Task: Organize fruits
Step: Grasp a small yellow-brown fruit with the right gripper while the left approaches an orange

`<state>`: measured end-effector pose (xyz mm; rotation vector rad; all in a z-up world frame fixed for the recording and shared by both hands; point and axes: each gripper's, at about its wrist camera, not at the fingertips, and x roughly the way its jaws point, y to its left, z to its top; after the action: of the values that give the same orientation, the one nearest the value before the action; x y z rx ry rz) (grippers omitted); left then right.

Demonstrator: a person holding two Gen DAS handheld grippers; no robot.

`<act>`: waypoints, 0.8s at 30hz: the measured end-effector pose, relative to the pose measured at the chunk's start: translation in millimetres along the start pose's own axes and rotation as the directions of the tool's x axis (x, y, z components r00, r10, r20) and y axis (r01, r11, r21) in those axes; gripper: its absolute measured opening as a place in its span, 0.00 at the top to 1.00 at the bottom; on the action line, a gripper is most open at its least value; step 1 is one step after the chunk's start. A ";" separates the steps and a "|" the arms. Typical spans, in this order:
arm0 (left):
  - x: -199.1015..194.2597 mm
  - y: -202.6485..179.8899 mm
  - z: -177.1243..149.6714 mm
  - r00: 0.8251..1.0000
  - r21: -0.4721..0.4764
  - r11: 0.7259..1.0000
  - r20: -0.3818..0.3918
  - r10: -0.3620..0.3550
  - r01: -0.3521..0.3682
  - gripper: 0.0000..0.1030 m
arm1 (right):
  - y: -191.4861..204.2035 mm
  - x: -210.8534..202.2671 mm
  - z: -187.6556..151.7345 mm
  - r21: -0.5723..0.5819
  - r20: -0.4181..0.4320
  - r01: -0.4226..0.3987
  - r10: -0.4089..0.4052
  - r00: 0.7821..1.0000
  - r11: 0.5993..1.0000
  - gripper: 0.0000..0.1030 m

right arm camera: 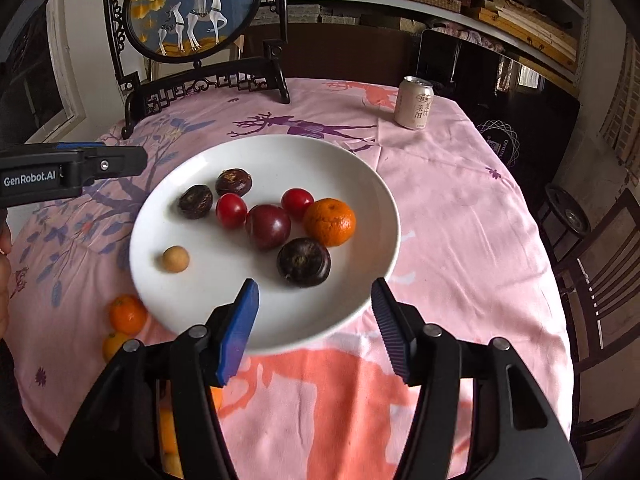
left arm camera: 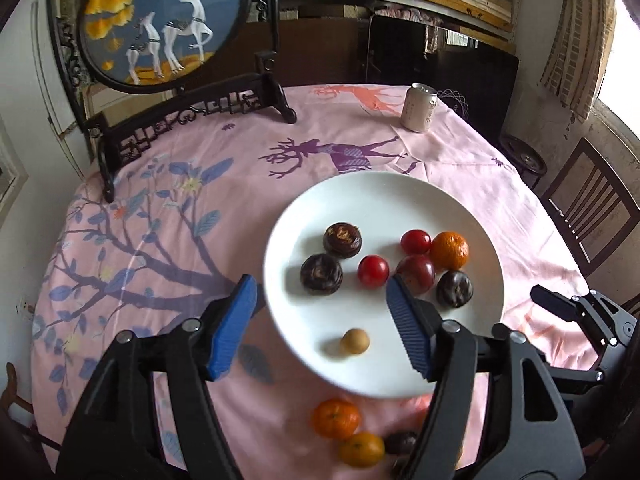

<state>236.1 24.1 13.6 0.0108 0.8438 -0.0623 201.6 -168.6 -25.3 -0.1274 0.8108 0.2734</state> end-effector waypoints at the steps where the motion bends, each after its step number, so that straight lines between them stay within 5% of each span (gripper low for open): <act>1: -10.7 3.5 -13.1 1.000 -0.006 1.000 0.013 0.005 -0.005 0.27 | 2.1 -10.2 -10.4 0.005 0.006 0.001 -0.001 1.000 1.000 0.43; 10: -51.0 29.9 -107.2 0.999 -0.083 0.996 0.031 0.045 -0.042 0.19 | 28.7 -59.4 -62.0 -0.002 0.013 0.013 -0.013 1.000 1.000 0.43; 24: -72.3 18.0 -162.3 1.000 -0.038 0.999 -0.014 -0.026 0.025 0.15 | 64.1 -70.7 -106.0 -0.064 -0.043 -0.060 0.057 0.997 0.996 0.43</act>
<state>68.1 51.2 -40.6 -0.0352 0.8600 -0.0700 62.8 -143.8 -46.7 -0.1710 0.8478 0.3538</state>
